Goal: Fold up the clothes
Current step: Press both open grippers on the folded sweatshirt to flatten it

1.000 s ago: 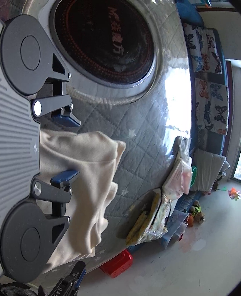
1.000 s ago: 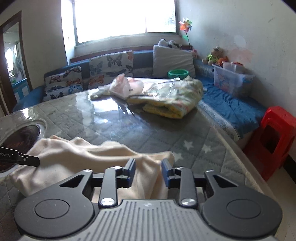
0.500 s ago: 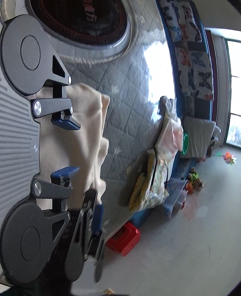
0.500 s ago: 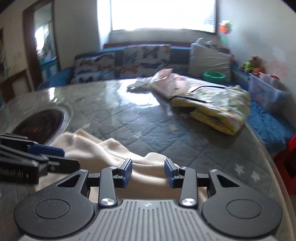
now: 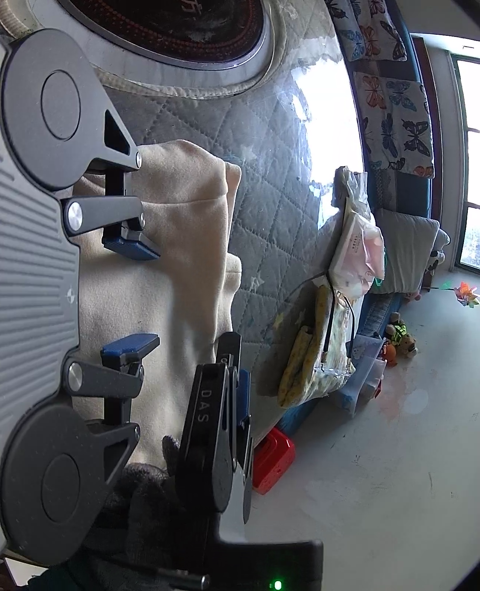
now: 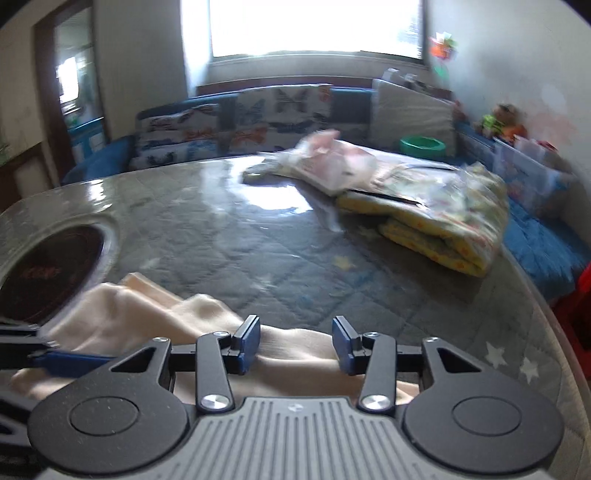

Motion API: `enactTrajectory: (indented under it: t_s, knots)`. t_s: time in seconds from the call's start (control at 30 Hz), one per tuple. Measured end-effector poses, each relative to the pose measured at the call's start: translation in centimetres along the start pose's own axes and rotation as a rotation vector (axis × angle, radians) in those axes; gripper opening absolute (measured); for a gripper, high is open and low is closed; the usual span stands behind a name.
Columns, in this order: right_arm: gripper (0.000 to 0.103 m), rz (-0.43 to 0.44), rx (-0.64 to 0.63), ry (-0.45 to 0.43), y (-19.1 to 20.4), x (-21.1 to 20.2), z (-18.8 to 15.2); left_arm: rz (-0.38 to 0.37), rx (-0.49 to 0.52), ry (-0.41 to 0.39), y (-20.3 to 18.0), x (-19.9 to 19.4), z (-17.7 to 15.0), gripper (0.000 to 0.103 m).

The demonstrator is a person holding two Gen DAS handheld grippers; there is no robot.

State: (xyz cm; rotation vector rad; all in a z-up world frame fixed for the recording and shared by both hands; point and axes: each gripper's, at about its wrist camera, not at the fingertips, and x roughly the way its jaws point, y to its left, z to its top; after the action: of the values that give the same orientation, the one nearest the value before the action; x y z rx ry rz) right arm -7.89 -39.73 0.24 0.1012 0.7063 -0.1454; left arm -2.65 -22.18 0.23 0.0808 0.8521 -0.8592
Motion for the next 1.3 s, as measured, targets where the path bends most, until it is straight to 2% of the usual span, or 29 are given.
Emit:
enactTrajectory:
  t_s: [0.13, 0.23, 0.4, 0.67, 0.83, 1.03, 1.3]
  knots:
    - [0.049, 0.07, -0.054, 0.036, 1.4, 0.4, 0.7, -0.002, -0.006, -0.003, 0.0, 0.0, 0.0, 0.048]
    - [0.05, 0.056, -0.072, 0.077, 1.9, 1.8, 0.7, -0.005, -0.009, -0.006, 0.1, 0.0, 0.0, 0.048]
    - [0.051, 0.018, -0.021, 0.044, 1.5, 2.0, 1.4, -0.007, -0.005, -0.008, 0.0, 0.0, -0.1, 0.051]
    - [0.051, 0.026, 0.026, -0.033, -0.1, -3.1, 0.2, -0.022, -0.037, -0.019, 0.4, -0.6, 0.4, 0.052]
    - [0.051, 0.012, 0.068, -0.018, -0.9, -4.7, -2.4, 0.0, -0.059, -0.027, 1.0, -0.6, 0.8, 0.052]
    - [0.051, -0.022, 0.09, 0.032, -1.5, -3.6, -3.9, 0.032, -0.076, -0.005, 1.9, 0.2, 0.8, 0.052]
    - [0.052, -0.029, 0.052, -0.037, -0.7, -5.5, -3.8, 0.046, -0.076, -0.027, 1.9, -0.8, 0.8, 0.053]
